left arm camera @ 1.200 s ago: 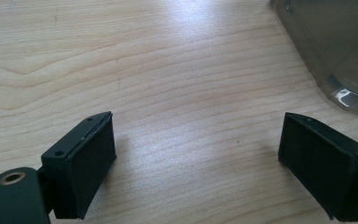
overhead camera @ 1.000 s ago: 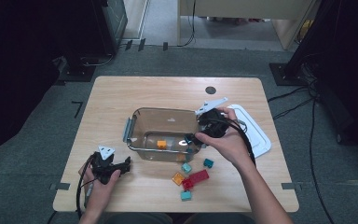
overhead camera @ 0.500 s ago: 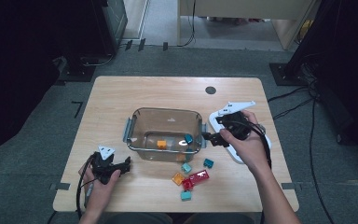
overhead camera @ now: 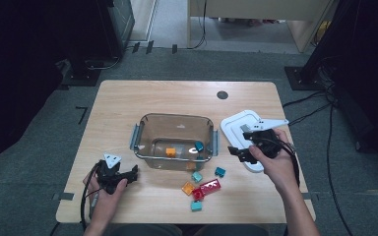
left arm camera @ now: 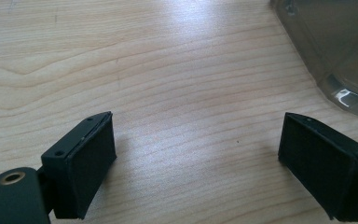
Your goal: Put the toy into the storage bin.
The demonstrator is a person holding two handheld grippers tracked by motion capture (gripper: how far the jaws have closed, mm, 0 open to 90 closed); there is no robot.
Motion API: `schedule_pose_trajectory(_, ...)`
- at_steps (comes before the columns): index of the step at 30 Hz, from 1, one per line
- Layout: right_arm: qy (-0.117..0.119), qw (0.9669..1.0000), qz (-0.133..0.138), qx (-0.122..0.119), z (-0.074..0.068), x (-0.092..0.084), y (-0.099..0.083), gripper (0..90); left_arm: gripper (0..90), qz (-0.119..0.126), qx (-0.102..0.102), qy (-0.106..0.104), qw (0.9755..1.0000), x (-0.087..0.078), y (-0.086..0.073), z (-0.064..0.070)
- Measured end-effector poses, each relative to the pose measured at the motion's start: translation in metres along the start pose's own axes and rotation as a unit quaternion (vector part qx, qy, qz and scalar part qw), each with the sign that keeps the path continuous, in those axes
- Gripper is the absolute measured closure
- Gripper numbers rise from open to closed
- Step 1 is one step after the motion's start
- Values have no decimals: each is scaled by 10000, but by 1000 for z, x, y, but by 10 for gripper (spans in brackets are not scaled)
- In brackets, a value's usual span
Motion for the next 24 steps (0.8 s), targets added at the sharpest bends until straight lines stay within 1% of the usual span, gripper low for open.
schedule_pose_trajectory(2, 6, 10000, -23, 26, 2, 0, -6, 239, 106, 3, 6, 2, 10000, 0, 0, 0)
schedule_pose_trajectory(3, -26, 10000, -43, 69, 2, -1, -10, 241, 106, 5, 4, 3, 10000, 0, 0, 0)
schedule_pose_trajectory(8, -43, 9999, -52, 95, 4, 0, -24, 248, 106, 1, 7, 1, 10000, 0, 0, 0)
schedule_pose_trajectory(9, -41, 9999, -75, 139, 4, 1, -28, 250, 106, 1, 6, 2, 10000, 0, 0, 0)
schedule_pose_trajectory(10, -29, 9999, -74, 132, 4, 1, -31, 252, 106, 0, 6, 1, 10000, 0, 0, 0)
schedule_pose_trajectory(11, -12, 9998, -88, 203, 3, 2, -35, 255, 106, -2, 8, 1, 10000, 0, 0, 0)
schedule_pose_trajectory(18, 88, 9995, -121, 269, 1, 12, -57, 283, 106, -1, 6, 1, 10000, 0, 0, 0)
schedule_pose_trajectory(24, 274, 9990, -166, 324, -5, 25, -75, 303, 106, -1, 6, 0, 10000, 0, 0, 0)
Point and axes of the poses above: each handheld gripper's, and its own axes: x roughly forward along the jaws, y roughly out of its top, z roughly to its right, the point moved 3 cm from there along x, roughly forward along the jaws, and after that the axes turned 9 degrees about z, right-handed, at the moved point
